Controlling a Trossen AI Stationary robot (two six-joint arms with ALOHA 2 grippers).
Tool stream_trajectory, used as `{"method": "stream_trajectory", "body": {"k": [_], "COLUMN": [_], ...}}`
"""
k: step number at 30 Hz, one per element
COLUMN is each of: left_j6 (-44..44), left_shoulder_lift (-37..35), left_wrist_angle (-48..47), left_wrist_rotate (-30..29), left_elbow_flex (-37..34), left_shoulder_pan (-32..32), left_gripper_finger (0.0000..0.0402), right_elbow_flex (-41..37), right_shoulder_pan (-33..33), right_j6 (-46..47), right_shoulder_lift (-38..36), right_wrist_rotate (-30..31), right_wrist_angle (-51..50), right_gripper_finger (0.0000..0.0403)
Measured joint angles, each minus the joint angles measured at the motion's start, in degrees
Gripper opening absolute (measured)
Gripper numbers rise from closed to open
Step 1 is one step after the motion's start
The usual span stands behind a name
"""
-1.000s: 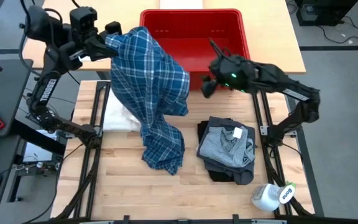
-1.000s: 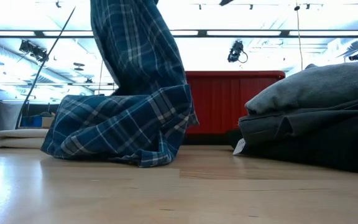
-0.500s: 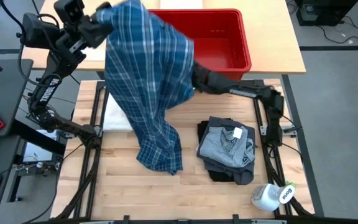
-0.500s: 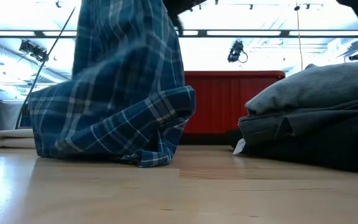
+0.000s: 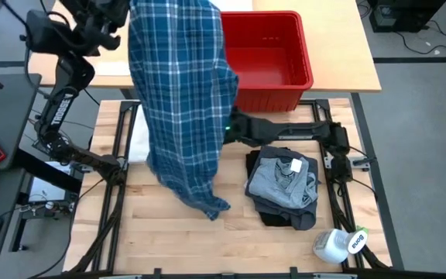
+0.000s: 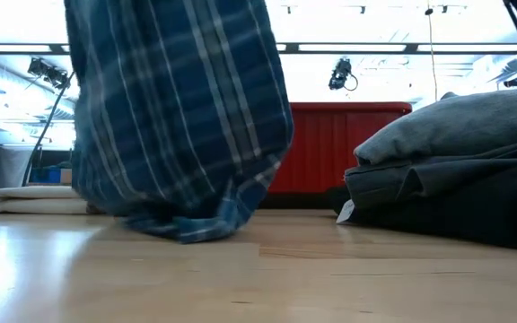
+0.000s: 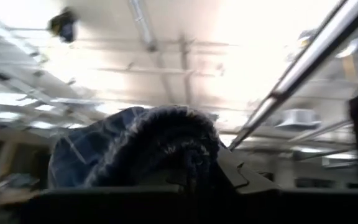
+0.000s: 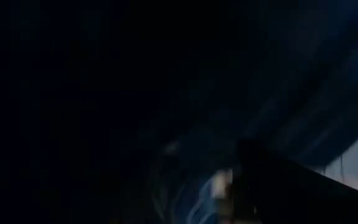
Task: Fold Laundry from Bin
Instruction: Fold the blue checkered pants
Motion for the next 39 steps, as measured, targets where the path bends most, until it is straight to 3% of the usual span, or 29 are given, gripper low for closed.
{"method": "stream_trajectory", "body": {"k": [5,13,20,24,30,33,39], "left_j6": [1.4,4.0,3.3,5.5,11.3,11.7,15.1], "left_shoulder_lift": [0.3,0.3,0.3,0.3,0.3,-0.2,-1.5], "left_wrist_angle": [-4.3,-5.4,-9.4,-13.4,-14.8,-17.4,-24.0], "left_wrist_rotate": [0.3,0.7,9.3,13.7,15.1,14.9,16.5], "left_elbow_flex": [0.0,0.0,0.0,0.0,0.0,0.0,0.0], "left_shoulder_pan": [3.0,3.6,2.7,2.8,3.1,5.6,9.5], "left_gripper_finger": [0.0030,0.0030,0.0052,0.0108,0.0260,0.0318,0.0370], "right_elbow_flex": [0.1,0.1,0.0,0.1,0.1,1.0,6.7], "right_shoulder_pan": [0.5,0.4,0.7,0.8,0.7,0.7,0.6], "right_j6": [-0.6,5.5,16.5,19.7,19.9,20.9,20.2], "right_shoulder_lift": [-3.4,-7.1,-7.0,-7.0,-7.0,-7.0,-7.0], "right_wrist_rotate": [-1.6,-5.2,-10.4,-11.9,-11.5,-11.6,-13.3], "right_wrist_angle": [9.6,13.6,24.9,29.0,29.6,29.8,22.2], "right_gripper_finger": [0.0227,0.0209,0.0201,0.0199,0.0199,0.0199,0.0199]}}
